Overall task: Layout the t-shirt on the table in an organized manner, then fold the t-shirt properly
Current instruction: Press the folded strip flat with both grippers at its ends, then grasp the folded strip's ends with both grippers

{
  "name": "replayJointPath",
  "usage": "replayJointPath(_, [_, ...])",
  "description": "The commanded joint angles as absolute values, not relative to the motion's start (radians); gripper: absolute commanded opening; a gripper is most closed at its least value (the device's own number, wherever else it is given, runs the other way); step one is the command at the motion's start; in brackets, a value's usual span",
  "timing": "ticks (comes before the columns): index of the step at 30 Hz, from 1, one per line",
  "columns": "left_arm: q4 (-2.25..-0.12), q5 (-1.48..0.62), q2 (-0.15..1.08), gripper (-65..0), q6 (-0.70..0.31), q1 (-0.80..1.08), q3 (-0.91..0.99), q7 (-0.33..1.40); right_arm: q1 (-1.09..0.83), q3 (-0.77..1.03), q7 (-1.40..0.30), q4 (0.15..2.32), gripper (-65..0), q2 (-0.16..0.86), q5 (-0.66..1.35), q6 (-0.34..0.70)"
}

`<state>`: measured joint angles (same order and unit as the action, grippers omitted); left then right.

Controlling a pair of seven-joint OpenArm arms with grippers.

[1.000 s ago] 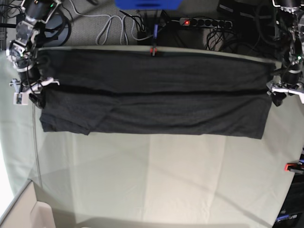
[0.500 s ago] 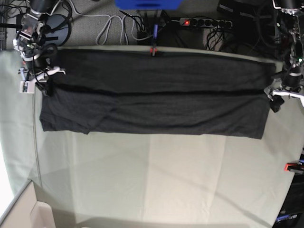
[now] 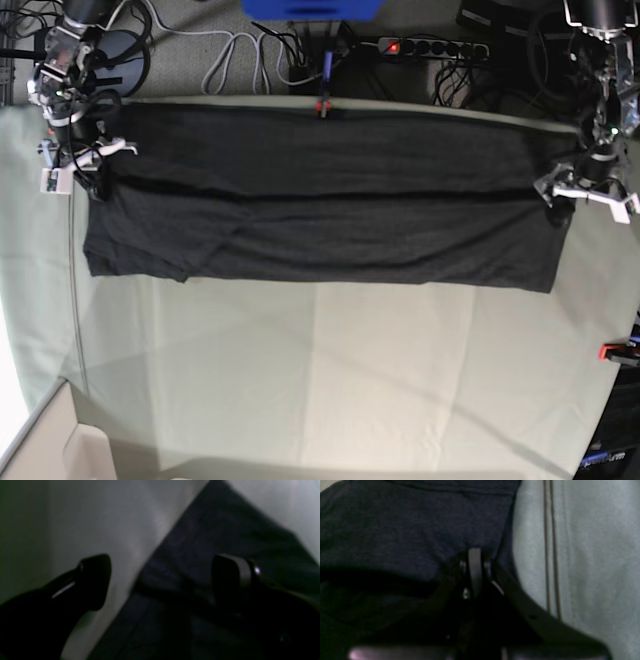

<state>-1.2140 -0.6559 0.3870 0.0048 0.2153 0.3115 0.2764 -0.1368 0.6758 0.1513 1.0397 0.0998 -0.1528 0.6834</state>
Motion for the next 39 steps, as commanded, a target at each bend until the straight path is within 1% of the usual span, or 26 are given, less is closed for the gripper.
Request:
replayJointPath(1, [-1.221, -0.659, 0.403, -3.6, 0.001, 0.196, 0.302, 0.254, -0.140, 0.680, 0.147, 1.050, -65.0, 0.113, -0.157, 0.698])
replayJointPath(12, [-1.133, -0.657, 0.406, -3.7, 0.001, 0.143, 0.222, 0.254, -0.140, 0.680, 0.147, 1.050, -65.0, 0.113, -0.157, 0.698])
replayJointPath(30, [-1.141, -0.657, 0.410, -3.7, 0.001, 0.140, 0.219, 0.254, -0.131, 0.680, 0.142, 1.053, -65.0, 0.128, -0.157, 0.698])
replayJointPath(35, [-1.178, -0.667, 0.410, -3.7, 0.001, 0.140, 0.220, 0.254, -0.130, 0.680, 0.142, 1.053, -65.0, 0.134, -0.157, 0.698])
replayJointPath(39, [-1.222, -0.665, 0.409, -3.7, 0.001, 0.140, 0.288, 0.257, -0.134, 0.680, 0.142, 1.107, -56.6, 0.142, -0.157, 0.698])
